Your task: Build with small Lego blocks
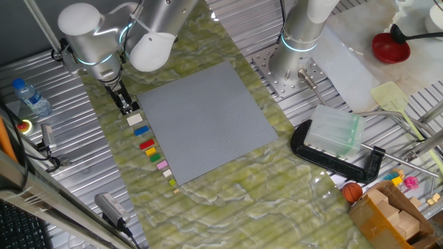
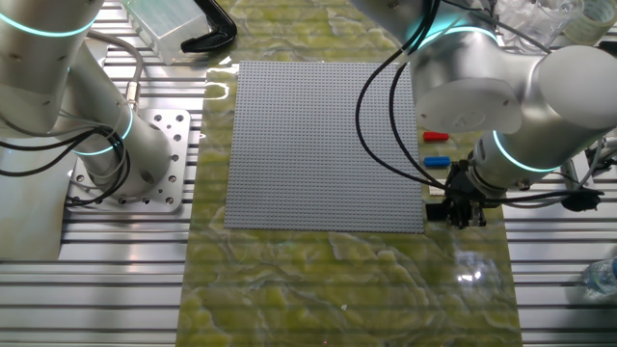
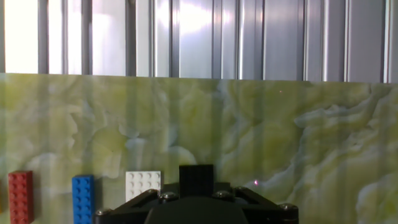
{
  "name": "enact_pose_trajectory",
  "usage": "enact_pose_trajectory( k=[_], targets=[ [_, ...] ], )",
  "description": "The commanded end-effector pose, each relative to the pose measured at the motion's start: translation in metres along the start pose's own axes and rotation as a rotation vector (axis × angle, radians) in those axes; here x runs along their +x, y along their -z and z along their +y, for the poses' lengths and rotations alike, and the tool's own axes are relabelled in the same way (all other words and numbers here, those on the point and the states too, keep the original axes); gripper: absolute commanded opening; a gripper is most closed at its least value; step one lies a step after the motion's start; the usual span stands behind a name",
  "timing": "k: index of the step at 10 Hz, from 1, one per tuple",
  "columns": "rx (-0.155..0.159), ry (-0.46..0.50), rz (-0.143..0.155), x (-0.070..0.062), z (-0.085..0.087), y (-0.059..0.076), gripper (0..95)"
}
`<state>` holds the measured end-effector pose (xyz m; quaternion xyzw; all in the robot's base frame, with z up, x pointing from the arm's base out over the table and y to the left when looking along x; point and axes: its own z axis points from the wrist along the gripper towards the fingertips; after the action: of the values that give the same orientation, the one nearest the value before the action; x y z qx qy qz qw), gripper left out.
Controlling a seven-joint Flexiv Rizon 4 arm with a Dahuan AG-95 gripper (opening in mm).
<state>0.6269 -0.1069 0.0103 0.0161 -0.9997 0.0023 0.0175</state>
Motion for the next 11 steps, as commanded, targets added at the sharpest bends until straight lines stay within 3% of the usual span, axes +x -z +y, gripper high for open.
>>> enact_pose_trajectory(
  k=[1,11],
  targets=[
    [0.0,0.005,-0.002,0.0004,0.0001,0.0003,38.0],
    [-0.001,0.006,0.0,0.0039,-0.0022,-0.0045,38.0]
  ],
)
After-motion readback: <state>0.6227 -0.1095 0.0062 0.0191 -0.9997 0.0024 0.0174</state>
